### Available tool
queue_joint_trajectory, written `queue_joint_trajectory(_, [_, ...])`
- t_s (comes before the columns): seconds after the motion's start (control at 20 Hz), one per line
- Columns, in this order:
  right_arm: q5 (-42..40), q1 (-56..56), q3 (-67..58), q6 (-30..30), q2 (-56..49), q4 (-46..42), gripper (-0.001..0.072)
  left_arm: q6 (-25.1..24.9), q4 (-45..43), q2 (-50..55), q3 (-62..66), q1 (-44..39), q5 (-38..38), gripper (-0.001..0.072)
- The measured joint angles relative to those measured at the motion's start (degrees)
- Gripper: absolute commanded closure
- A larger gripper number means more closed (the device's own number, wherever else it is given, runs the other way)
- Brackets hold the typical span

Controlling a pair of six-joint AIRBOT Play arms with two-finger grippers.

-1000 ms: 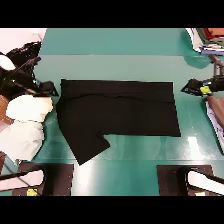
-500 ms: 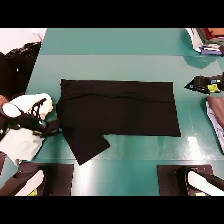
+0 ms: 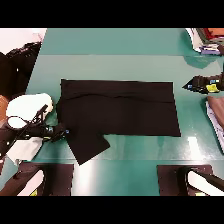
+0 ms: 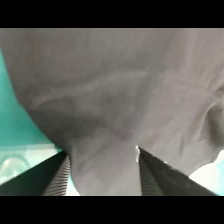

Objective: Fold the shirts.

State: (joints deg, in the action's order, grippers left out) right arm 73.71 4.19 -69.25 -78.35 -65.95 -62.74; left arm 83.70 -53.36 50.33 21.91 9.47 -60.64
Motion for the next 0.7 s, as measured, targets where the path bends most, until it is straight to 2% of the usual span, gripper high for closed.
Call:
queue_joint_trajectory(0.05, [0.9,0.3,0.1,0.0,0.0,0.1,0.0385,-0.1,-0.5,0.0,-0.2,0.0,1.0,0.0675])
queue_joint_trajectory(0.2, [3.6,2.9,3.3,0.0,1.4,-0.9,0.0385,-0.9,1.4,0.0,-0.1,0.0,1.1,0.0684])
queue_joint_trajectory(0.35, [5.0,8.6,11.8,0.0,5.1,-3.7,0.0377,-2.7,2.4,-0.3,1.3,0.0,-1.0,0.0684])
queue_joint_trajectory(0.4, [5.5,11.1,15.1,0.0,6.4,-4.4,0.0257,-3.1,2.4,-0.4,1.9,0.0,-1.8,0.0684])
queue_joint_trajectory(0.45, [5.6,14.0,18.8,0.0,7.5,-5.0,0.0208,-3.5,2.7,-0.5,2.5,0.0,-2.3,0.0684])
queue_joint_trajectory(0.55, [5.8,19.3,25.5,0.0,9.0,-5.1,0.0216,-4.0,2.8,-0.6,3.5,0.0,-3.0,0.0684])
queue_joint_trajectory(0.6, [6.0,21.9,28.7,0.2,9.3,-5.0,0.0266,-4.2,2.9,-0.7,3.9,0.0,-3.1,0.0684])
queue_joint_trajectory(0.7, [6.0,25.3,34.1,1.7,8.9,-2.9,0.0280,-4.4,3.0,-0.7,4.3,0.0,-3.2,0.0684])
